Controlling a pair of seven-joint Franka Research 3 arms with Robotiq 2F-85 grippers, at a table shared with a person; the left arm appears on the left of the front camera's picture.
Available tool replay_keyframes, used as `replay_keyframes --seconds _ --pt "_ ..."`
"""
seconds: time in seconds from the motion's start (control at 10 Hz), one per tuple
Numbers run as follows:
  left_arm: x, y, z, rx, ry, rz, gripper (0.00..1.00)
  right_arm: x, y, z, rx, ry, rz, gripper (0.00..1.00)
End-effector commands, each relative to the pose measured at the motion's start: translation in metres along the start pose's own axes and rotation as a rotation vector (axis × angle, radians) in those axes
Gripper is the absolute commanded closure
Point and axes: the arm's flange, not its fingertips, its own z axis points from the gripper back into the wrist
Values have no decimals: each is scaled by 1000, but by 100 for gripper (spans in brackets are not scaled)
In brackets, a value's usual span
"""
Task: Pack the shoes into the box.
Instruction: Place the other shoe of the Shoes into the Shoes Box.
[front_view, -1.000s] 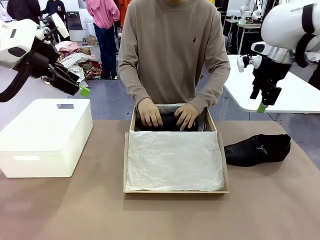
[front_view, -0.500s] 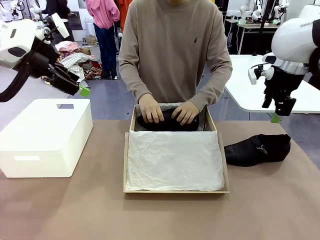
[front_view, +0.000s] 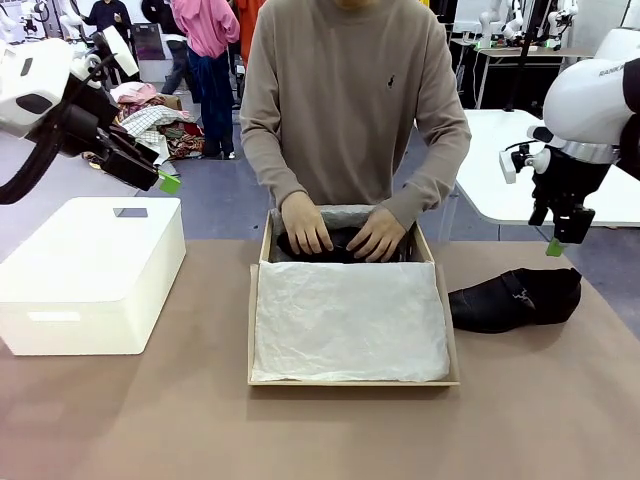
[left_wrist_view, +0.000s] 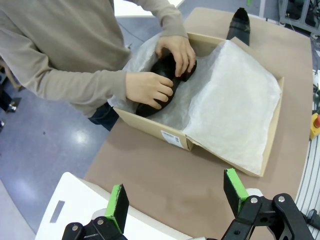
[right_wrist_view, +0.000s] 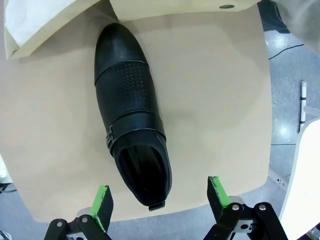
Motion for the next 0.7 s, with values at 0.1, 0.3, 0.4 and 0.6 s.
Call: replay_keyframes --seconds 0.1,0.3,0.4,0.6 --pt "-1 1 0 -16 -14 -8 0 0 0 3 -2 -1 1 0" --pt "-1 1 0 -16 -14 -8 0 0 0 3 -2 -1 1 0" --pt "-1 1 0 -16 -14 -8 0 0 0 3 -2 -1 1 0" --pt "-1 1 0 -16 -14 -8 0 0 0 3 -2 -1 1 0"
